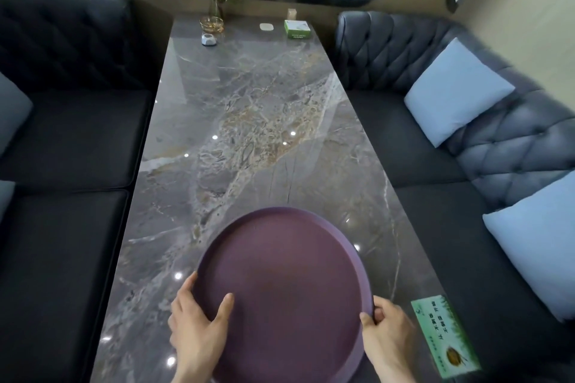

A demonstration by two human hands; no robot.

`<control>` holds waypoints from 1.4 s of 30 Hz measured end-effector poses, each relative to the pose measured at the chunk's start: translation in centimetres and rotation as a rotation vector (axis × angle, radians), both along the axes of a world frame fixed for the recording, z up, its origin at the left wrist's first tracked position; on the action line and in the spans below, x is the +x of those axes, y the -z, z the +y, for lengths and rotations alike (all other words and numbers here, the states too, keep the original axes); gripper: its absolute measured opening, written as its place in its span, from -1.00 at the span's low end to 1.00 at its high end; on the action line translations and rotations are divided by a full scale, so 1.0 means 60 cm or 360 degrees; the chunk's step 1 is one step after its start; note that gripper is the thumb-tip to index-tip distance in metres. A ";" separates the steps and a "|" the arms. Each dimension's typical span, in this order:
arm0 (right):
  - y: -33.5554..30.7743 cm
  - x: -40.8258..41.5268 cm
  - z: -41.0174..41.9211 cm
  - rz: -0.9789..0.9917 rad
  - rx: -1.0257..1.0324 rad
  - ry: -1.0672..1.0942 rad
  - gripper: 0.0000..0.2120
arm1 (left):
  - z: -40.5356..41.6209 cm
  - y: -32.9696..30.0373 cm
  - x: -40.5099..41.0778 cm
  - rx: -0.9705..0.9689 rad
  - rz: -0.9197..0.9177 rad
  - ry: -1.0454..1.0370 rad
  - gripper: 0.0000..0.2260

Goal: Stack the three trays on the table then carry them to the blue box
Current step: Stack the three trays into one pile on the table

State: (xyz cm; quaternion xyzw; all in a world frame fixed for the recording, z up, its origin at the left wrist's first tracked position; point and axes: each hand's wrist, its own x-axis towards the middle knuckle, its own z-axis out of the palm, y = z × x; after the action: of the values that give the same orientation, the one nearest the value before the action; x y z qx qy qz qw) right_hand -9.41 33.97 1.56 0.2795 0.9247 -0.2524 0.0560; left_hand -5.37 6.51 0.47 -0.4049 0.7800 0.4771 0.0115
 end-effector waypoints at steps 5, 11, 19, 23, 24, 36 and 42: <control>0.012 0.003 -0.001 -0.0005 -0.0030 0.0028 -0.65 | -0.007 0.014 0.007 -0.0179 0.0055 0.0073 -0.30; 0.013 0.001 0.005 -0.0017 0.0025 -0.0022 -0.76 | -0.005 0.012 0.019 -0.0431 -0.0017 0.0280 -0.24; 0.023 0.000 0.003 0.0010 -0.0061 0.0041 -0.69 | 0.005 0.019 0.033 -0.0610 -0.0166 0.0523 -0.05; 0.026 0.001 0.004 0.0015 -0.0136 0.0079 -0.61 | 0.006 0.016 0.034 -0.0666 -0.0177 0.0534 -0.10; 0.025 0.000 0.004 0.0005 -0.0149 0.0087 -0.61 | 0.007 0.014 0.034 -0.0678 -0.0177 0.0531 -0.11; 0.019 0.000 0.000 -0.0010 -0.0148 0.0091 -0.62 | 0.014 0.001 0.031 -0.0720 -0.0208 0.0504 -0.16; 0.014 0.001 -0.004 -0.0041 -0.0151 0.0102 -0.64 | 0.015 0.002 0.031 -0.0721 -0.0219 0.0501 -0.16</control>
State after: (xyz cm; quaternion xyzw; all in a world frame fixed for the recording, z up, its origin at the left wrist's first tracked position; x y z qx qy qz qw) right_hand -9.33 33.72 0.75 0.3093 0.9014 -0.2939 0.0729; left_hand -3.53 7.44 0.35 -0.3024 0.9174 0.2543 0.0475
